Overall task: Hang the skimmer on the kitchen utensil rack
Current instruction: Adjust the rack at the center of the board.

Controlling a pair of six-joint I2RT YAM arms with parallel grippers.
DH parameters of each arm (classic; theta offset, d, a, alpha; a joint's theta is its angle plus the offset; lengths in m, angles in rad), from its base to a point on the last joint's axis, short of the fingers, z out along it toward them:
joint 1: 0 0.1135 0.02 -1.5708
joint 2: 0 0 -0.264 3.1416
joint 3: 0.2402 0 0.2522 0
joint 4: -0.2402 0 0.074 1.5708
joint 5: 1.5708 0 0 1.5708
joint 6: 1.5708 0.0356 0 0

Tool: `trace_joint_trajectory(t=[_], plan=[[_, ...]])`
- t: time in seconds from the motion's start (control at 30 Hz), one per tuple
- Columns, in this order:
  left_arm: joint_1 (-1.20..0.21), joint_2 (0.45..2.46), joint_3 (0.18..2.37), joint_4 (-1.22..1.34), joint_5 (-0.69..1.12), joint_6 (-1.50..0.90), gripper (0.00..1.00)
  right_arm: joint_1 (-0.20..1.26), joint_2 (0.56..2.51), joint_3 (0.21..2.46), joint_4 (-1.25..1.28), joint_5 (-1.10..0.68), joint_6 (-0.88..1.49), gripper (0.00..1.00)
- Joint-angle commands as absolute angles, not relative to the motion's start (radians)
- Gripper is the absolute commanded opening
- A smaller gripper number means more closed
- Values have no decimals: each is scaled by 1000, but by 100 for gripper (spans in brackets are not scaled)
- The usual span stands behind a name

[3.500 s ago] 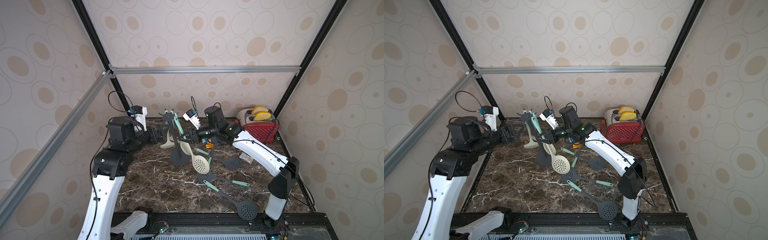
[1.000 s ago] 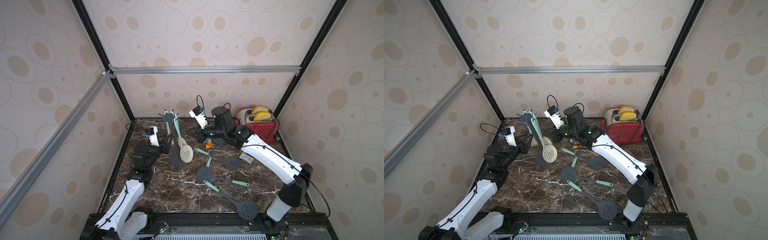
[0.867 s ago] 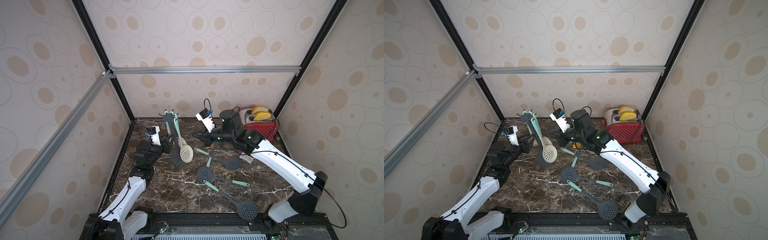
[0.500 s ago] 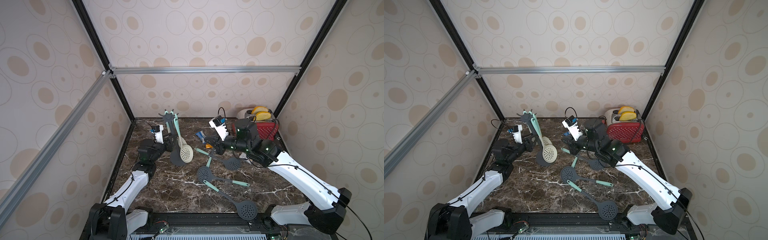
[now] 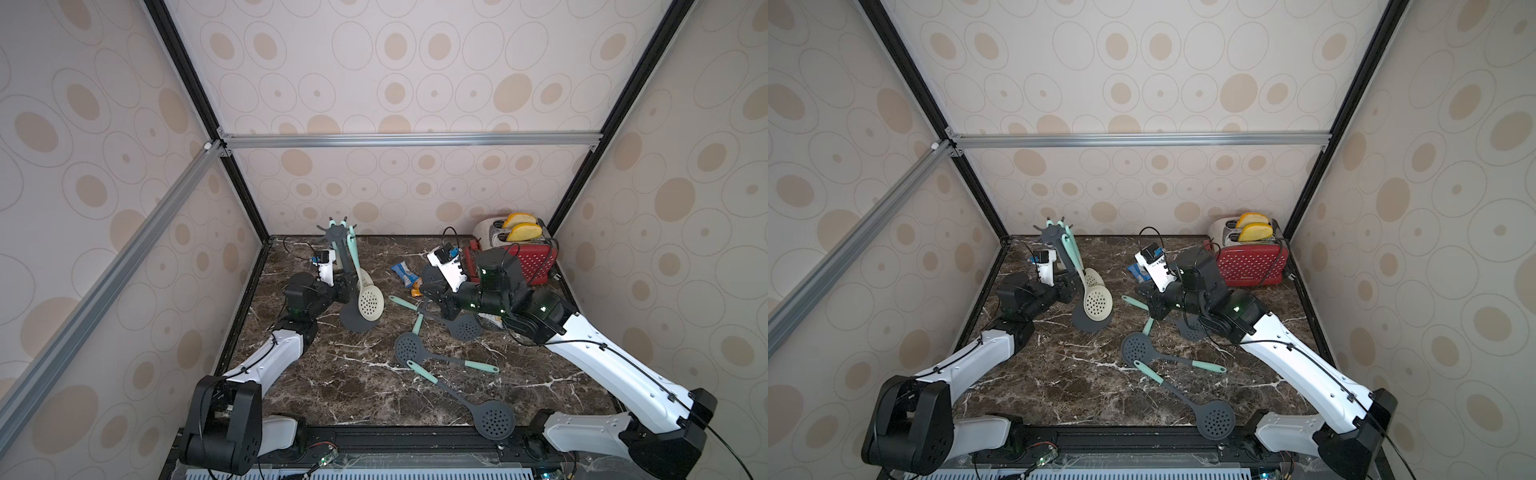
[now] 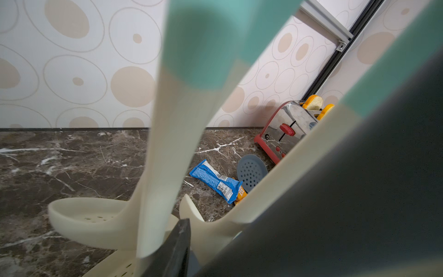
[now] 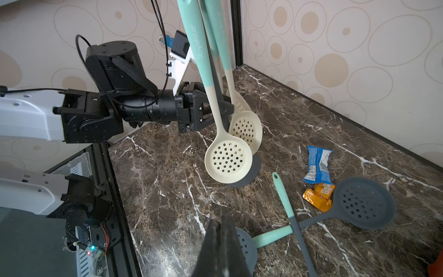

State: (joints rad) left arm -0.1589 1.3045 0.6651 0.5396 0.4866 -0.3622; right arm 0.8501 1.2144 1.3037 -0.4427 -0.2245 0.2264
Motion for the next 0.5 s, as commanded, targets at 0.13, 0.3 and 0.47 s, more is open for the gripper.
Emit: trace_joint_trajectory(t=[0.13, 0.3, 0.47], plan=[[-155, 1310, 738, 495, 469, -304, 26, 837, 1145, 1251, -485, -189, 235, 0], [-203, 1256, 743, 423, 301, -259, 9, 837, 1040, 1144, -540, -138, 282, 0], [-290, 1228, 730, 424, 19, -273, 0, 837, 920, 1032, -647, -15, 348, 9]])
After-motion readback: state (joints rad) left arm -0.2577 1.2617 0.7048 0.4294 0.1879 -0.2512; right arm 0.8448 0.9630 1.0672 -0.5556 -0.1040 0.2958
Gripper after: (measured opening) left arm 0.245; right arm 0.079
